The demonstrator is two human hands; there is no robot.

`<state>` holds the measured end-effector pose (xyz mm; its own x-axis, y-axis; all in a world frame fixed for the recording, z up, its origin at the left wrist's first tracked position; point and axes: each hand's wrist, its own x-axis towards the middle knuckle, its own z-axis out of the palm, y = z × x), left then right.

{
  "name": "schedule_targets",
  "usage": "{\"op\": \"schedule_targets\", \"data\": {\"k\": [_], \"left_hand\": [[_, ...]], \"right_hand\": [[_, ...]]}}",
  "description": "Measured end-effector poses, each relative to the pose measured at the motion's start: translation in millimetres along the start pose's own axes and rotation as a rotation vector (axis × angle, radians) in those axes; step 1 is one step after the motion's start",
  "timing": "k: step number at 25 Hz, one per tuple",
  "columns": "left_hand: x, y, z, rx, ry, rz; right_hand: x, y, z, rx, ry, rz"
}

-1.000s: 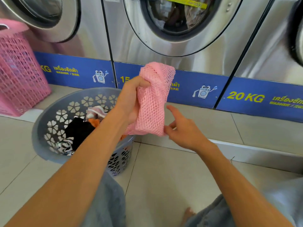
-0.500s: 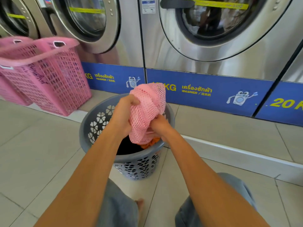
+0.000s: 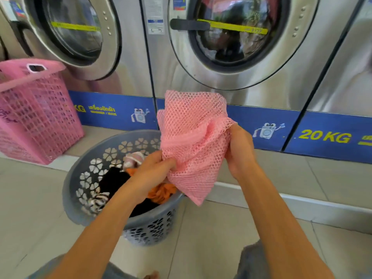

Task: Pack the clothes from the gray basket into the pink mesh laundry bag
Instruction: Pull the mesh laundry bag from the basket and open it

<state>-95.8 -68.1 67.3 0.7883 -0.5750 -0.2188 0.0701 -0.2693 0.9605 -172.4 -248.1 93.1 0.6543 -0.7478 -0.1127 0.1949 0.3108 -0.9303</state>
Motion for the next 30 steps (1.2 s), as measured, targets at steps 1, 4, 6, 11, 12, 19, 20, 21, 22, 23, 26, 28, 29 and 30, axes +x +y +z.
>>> {"op": "schedule_targets", "data": {"k": [1, 4, 6, 11, 12, 19, 20, 21, 22, 23, 26, 28, 29, 30], "left_hand": [[-1, -4, 15, 0.005, -0.041, -0.001], [-12, -25, 62, 0.056, -0.136, -0.025], [-20, -46, 81, 0.083, -0.153, -0.064], [-23, -80, 94, -0.008, -0.256, -0.213], [-22, -79, 95, -0.048, -0.258, -0.212], [-14, -77, 101, -0.165, -0.139, -0.185], [-12, -80, 101, -0.167, -0.123, -0.186], [-11, -82, 101, -0.16, -0.114, -0.187], [-9, -86, 102, -0.141, -0.107, -0.188], [-7, -89, 101, -0.112, -0.101, -0.183], [-8, -93, 100, -0.021, -0.077, -0.175], [-8, -92, 101, 0.018, -0.088, -0.147], [-8, -91, 102, 0.045, -0.09, -0.122], [-7, -88, 102, 0.07, -0.083, -0.099]], "right_hand": [[-7, -9, -17, -0.07, 0.032, -0.025], [-30, -22, -59, -0.439, 0.053, -0.078], [-47, -17, -87, -0.796, 0.027, -0.113], [-66, 10, -146, -1.388, -0.06, -0.149], [-66, 16, -153, -1.414, -0.058, -0.142], [-63, 53, -167, -1.391, -0.109, -0.049], [-63, 55, -165, -1.405, -0.128, -0.028], [-63, 58, -163, -1.426, -0.159, -0.013], [-64, 60, -159, -1.446, -0.199, 0.007], [-65, 64, -154, -1.451, -0.24, 0.023], [-72, 77, -141, -1.44, -0.325, 0.12], [-75, 82, -135, -1.457, -0.351, 0.157], [-75, 83, -131, -1.445, -0.36, 0.141], [-75, 82, -127, -1.407, -0.36, 0.119]]}}
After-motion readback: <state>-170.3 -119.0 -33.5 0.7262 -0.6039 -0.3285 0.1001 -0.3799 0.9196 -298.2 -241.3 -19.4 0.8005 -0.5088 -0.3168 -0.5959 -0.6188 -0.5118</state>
